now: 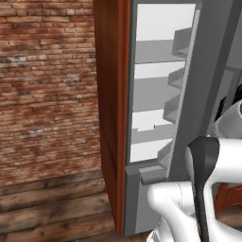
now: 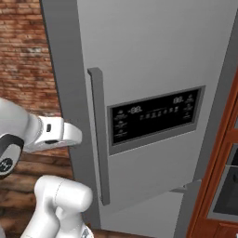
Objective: There is a bowl on the dining counter. Grab a lemon wedge from the fridge and place it in the bowl. Then get the liquor bottle and glass cup from the cabinet and place them next to the bowl.
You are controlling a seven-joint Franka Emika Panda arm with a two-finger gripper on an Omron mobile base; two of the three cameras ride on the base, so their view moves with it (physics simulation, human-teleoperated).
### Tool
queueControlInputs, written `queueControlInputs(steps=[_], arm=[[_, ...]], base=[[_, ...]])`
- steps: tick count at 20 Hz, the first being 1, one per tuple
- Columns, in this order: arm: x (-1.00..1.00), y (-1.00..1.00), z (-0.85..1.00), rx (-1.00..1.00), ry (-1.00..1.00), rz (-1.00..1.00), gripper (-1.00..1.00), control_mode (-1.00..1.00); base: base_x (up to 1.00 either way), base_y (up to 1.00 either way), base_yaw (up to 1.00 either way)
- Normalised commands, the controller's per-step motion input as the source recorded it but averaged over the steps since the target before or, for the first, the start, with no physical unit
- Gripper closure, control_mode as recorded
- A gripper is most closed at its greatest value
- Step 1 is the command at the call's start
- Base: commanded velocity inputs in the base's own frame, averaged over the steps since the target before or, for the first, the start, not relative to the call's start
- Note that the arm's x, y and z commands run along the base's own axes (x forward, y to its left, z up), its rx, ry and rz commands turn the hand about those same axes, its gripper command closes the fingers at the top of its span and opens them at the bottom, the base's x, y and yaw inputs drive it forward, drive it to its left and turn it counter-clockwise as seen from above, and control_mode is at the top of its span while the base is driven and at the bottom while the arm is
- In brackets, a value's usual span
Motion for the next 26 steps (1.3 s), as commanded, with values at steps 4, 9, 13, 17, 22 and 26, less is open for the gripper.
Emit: queueControlInputs(steps=[4, 9, 13, 17, 22, 26], arm=[[-0.97, 1.0, -0.14, -0.39, -0.03, 0.08, -1.0, -1.0], [-0.18, 0.75, -0.18, -0.26, 0.05, 0.0, -1.0, -1.0], [0.11, 0.19, -0.09, -0.01, 0.02, 0.0, -1.0, -1.0], [0.46, 0.06, -0.04, 0.0, 0.02, 0.02, -1.0, -1.0], [-0.07, 0.0, 0.0, 0.0, 0.03, 0.0, -1.0, -1.0], [-0.55, 0.0, -0.01, 0.0, 0.0, 0.0, -1.0, -1.0]], base=[[0.0, 0.0, 0.0], [0.0, 0.0, 0.0], [0.0, 0.0, 0.0], [0.0, 0.0, 0.0], [0.0, 0.0, 0.0], [0.0, 0.0, 0.0]])
